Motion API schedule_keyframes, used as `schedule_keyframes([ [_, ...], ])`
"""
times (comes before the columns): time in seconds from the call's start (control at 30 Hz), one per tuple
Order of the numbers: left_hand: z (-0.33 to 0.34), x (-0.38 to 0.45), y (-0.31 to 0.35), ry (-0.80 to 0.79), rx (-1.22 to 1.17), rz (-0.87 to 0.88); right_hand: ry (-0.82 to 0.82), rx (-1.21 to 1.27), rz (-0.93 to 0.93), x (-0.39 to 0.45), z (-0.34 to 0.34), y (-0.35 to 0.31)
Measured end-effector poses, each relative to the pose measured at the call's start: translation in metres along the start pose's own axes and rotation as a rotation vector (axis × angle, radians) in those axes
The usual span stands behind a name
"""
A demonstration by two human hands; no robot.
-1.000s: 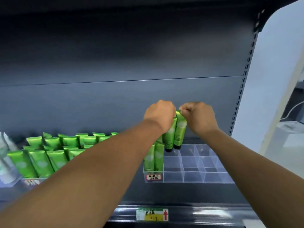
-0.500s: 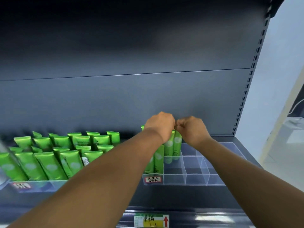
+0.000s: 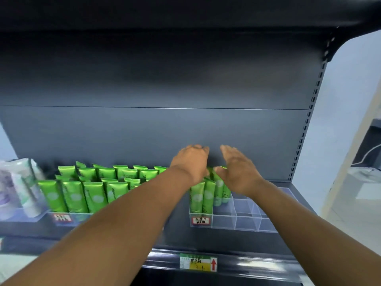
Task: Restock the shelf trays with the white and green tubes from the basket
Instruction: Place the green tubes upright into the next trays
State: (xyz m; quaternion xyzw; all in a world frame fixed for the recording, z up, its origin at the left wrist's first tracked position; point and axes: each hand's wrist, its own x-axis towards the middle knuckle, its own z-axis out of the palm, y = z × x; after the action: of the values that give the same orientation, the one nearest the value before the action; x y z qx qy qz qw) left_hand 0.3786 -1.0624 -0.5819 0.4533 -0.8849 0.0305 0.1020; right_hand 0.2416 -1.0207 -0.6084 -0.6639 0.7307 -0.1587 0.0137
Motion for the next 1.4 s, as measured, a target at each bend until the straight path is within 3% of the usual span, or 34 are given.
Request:
schedule_keyframes([
  [0.37, -0.020, -0.125, -0.077, -0.019, 0.051, -0.148, -0.050, -0.017, -0.184, -0.061, 0.017, -0.126],
  [0.67, 0.004, -0.239, -0.153, -0.044, 0.028, -0.312, -0.231, 0.043, -0.330, -0.105, 0.082, -0.230],
  [1.03, 0.075, -0.338, -0.239, -0.276, -0.019, -0.558, -0.477, 0.023, -0.438, -0.127, 0.189, -0.314],
  [1.4, 0.168, -0.366, -0.278, -0.581, -0.136, -0.580, -0.716, -0.038, -0.410, -0.120, 0.314, -0.326],
])
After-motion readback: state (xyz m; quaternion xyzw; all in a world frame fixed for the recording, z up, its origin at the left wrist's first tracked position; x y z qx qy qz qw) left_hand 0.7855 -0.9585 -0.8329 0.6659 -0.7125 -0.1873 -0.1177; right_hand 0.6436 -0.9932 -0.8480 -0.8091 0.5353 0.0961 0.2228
